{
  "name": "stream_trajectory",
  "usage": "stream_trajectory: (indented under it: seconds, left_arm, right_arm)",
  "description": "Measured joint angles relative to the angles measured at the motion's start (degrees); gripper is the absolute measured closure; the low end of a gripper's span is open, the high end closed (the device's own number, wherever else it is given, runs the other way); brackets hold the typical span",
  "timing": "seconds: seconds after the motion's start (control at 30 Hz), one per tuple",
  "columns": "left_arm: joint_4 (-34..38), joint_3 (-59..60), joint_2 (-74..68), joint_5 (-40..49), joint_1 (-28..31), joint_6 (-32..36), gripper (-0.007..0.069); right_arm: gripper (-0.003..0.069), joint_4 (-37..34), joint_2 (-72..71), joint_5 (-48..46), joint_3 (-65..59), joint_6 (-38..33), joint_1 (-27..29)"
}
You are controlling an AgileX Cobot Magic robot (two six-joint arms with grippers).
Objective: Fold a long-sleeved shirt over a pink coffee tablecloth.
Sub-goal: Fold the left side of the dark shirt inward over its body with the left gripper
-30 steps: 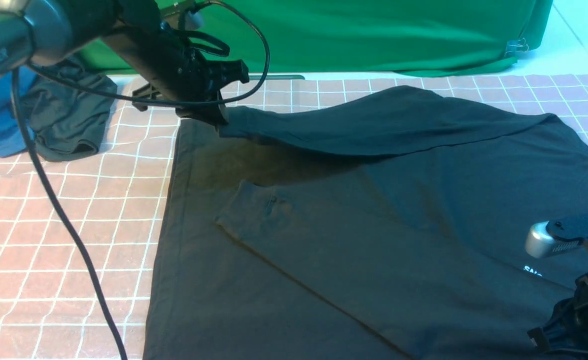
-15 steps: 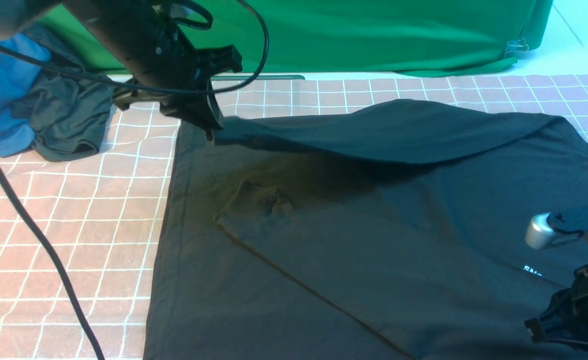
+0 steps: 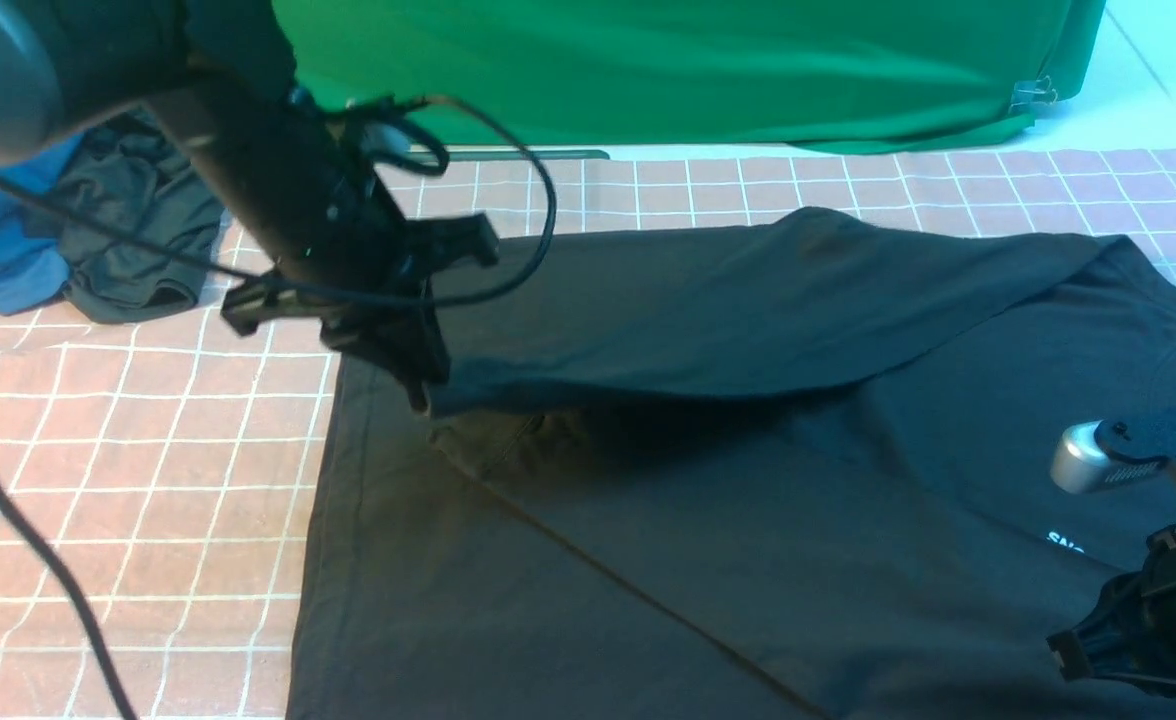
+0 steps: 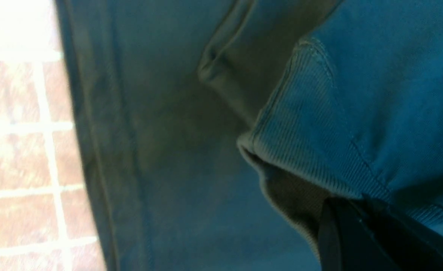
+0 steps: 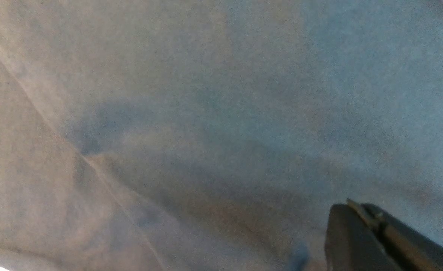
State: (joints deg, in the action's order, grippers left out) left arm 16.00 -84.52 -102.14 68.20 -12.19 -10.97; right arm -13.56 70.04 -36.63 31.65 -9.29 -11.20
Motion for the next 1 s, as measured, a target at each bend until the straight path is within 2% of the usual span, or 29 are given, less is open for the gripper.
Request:
stream_trajectory:
  seconds: [0.83, 0.93, 1.0]
  left_arm:
    - [0.0, 12.7, 1.5, -5.9, 0.0, -1.8, 0.0594]
    - [0.4, 12.9, 1.5, -5.9, 0.0, -1.8, 0.0585]
    - [0.5, 12.9, 1.5, -5.8, 0.0, -1.8, 0.0553]
  right_arm:
    - [0.0622, -0.1, 0.0, 1.1, 0.0, -0.1, 0.0]
    - [0.0622, -0.1, 0.0, 1.1, 0.0, 0.0, 0.0]
    - [0.062, -0.1, 0.0, 1.2, 0.0, 0.0, 0.0]
